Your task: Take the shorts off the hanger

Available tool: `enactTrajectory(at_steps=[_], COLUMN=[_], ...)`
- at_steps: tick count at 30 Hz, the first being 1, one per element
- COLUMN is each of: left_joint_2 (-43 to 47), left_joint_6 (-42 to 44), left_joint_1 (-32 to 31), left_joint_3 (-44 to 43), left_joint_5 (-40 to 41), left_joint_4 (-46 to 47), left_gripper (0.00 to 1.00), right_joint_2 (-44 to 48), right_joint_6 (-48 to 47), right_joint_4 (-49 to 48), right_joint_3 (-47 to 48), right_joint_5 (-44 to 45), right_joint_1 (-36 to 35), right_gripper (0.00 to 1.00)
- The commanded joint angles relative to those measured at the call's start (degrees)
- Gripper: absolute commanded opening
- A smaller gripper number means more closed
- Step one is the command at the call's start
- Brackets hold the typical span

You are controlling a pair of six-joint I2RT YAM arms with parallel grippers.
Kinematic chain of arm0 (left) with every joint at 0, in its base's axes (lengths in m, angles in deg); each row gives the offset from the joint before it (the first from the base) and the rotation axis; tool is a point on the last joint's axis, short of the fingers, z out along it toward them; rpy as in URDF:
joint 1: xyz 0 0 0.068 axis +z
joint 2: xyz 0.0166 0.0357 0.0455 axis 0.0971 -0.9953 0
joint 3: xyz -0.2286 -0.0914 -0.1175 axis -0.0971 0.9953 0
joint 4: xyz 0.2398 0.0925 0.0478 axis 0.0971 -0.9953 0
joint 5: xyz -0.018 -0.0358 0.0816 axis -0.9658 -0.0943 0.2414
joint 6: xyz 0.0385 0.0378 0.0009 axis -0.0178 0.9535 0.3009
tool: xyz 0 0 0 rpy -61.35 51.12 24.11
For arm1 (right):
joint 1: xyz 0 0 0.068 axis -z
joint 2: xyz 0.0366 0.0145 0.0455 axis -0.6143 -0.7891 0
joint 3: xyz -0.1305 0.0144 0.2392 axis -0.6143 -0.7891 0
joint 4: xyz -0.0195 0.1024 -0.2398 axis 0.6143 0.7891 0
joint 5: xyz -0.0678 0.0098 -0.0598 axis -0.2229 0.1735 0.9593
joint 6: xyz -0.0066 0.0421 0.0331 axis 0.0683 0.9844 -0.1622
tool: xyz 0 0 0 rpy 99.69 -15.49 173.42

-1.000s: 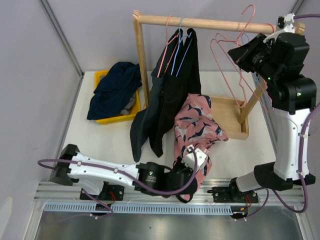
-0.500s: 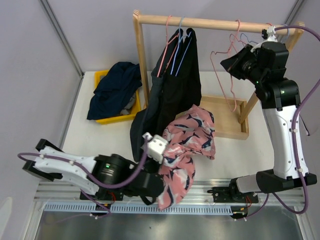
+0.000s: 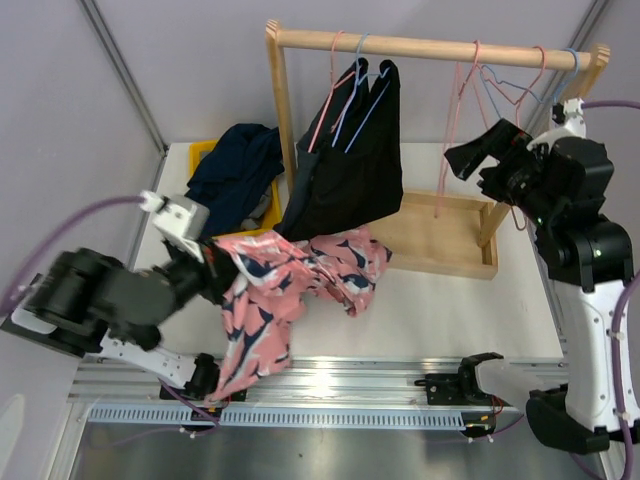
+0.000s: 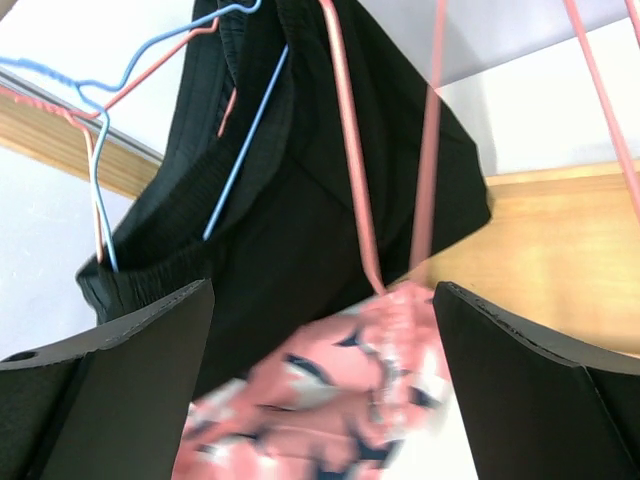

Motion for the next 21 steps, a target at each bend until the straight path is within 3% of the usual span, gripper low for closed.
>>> enactTrajectory(at_steps=[1, 2, 4, 5, 6, 8, 9, 10, 12, 15, 17, 18, 19, 20, 21], left_joint_2=[-1.8, -3.5, -4.7, -4.5, -2.2, 2.4, 5.0, 4.5, 3.7, 3.6, 3.4, 3.0, 1.1, 0.0, -0.9], left_joint_6=[23.1, 26.2, 37.4, 43.5, 60.7, 85.7, 112.7, 120.7, 128.2, 122.3, 124.6, 133.3, 138.9, 147.9, 151.2], left_joint_1=[0.4, 0.4, 0.5, 0.5, 0.5, 0.4, -0.2, -1.9, -3.5, -5.4, -6.4, -6.5, -6.5, -6.5, -6.5], left_joint_3=[-10.3, -17.2, -21.3, -23.1, -21.3, -11.3, -4.3, -5.5, -8.4, -14.8, -12.7, -11.9, -11.3, -11.7, -11.9], left_joint_5=[3.4, 4.6, 10.9, 13.0, 17.0, 17.4, 16.9, 16.1, 14.6, 11.8, 9.9, 9.6, 8.7, 8.3, 8.1], left_joint_4=[4.8, 6.2, 10.6, 23.1, 33.9, 66.2, 105.7, 116.0, 121.0, 110.7, 109.3, 113.2, 125.0, 129.3, 131.9], left_gripper=[0.0, 0.0, 0.0, 0.0, 0.0, 0.0, 0.0, 0.0, 0.0, 0.0, 0.0, 0.0, 0.0, 0.0, 0.0], right_joint_2=[4.9, 6.6, 8.1, 8.7, 9.8, 10.7, 11.5, 12.1, 12.9, 14.0, 14.3, 14.4, 14.3, 14.3, 14.3], right_joint_6=[-1.6, -1.6, -1.6, -1.4, -1.5, -1.2, -1.2, -1.1, -0.6, 0.1, 0.5, 1.1, 1.3, 1.5, 1.9], right_joint_4=[1.5, 1.8, 2.7, 3.1, 3.3, 4.0, 4.0, 3.8, 3.4, 2.2, 0.9, 0.5, -0.4, -0.8, -1.1], right_joint_3=[-2.0, -2.4, -3.5, -3.8, -4.2, -5.3, -5.8, -6.4, -8.6, -11.7, -13.1, -14.3, -14.8, -15.2, -15.8], right_joint_5=[3.0, 3.3, 3.3, 3.3, 3.3, 3.3, 3.3, 3.3, 3.3, 3.0, 1.7, 1.3, 0.4, 0.0, -0.3], right_joint_1=[0.5, 0.4, 0.4, 0.3, 0.3, 0.3, 0.3, 0.4, 0.4, 0.3, 0.3, 0.4, 0.5, 0.3, 0.3], right_gripper=[1.0, 0.99, 0.99, 0.99, 0.99, 0.99, 1.0, 0.99, 0.99, 0.99, 1.0, 1.0, 1.0, 0.99, 0.99])
